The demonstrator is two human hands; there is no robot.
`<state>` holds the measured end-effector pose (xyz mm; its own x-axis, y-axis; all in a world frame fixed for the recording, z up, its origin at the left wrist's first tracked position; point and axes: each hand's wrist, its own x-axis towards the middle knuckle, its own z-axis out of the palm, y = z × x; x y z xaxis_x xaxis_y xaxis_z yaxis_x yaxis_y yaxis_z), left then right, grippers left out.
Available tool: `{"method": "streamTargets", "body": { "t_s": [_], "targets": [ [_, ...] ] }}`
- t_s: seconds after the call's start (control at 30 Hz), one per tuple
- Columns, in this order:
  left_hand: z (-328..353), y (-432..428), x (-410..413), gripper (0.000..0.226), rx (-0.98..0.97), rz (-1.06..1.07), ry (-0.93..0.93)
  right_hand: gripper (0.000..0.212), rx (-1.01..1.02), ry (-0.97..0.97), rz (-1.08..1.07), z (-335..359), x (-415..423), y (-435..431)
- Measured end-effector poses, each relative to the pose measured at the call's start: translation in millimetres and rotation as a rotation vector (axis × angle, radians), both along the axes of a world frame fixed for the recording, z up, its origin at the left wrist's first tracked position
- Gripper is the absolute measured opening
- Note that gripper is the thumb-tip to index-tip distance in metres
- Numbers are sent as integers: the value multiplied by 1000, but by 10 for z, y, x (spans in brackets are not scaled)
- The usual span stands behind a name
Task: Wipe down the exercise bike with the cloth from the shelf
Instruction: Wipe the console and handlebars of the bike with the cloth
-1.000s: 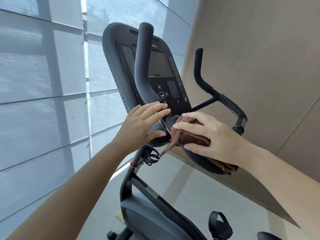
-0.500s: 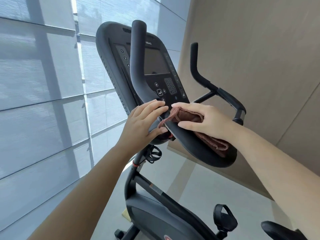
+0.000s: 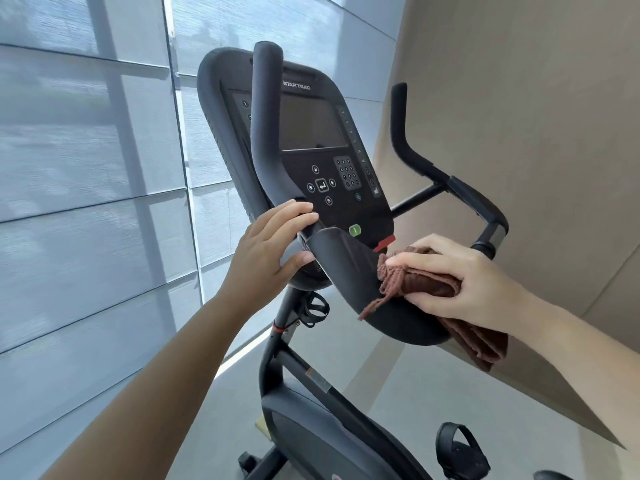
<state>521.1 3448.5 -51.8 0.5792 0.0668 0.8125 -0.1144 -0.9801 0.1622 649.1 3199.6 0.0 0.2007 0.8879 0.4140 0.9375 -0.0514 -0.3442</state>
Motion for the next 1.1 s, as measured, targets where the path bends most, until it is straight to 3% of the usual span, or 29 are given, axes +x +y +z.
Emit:
{"method": "streamTargets", "body": {
  "t_s": [0.17,0.33,0.57,0.73,0.97,1.1],
  "targets": [
    [33,-17,-13,44,35,42,1,42,126,181,0,186,42,493],
    [21,-56,-12,42,13,88,20,41,-118,304,153,193,66,601],
    [3,-95,14,41,14,127,-7,47,-27,-16,75,-19,105,110],
    [12,-116,-5,42,15,138,20,45,68,-11,49,-42,42,64],
    [75,-1,-74,47,192,175,80,50,185,17,-25,19,-10,198],
    [165,210,-86,51,118,202,26,52,230,-8,-51,128,-129,487]
  ]
}}
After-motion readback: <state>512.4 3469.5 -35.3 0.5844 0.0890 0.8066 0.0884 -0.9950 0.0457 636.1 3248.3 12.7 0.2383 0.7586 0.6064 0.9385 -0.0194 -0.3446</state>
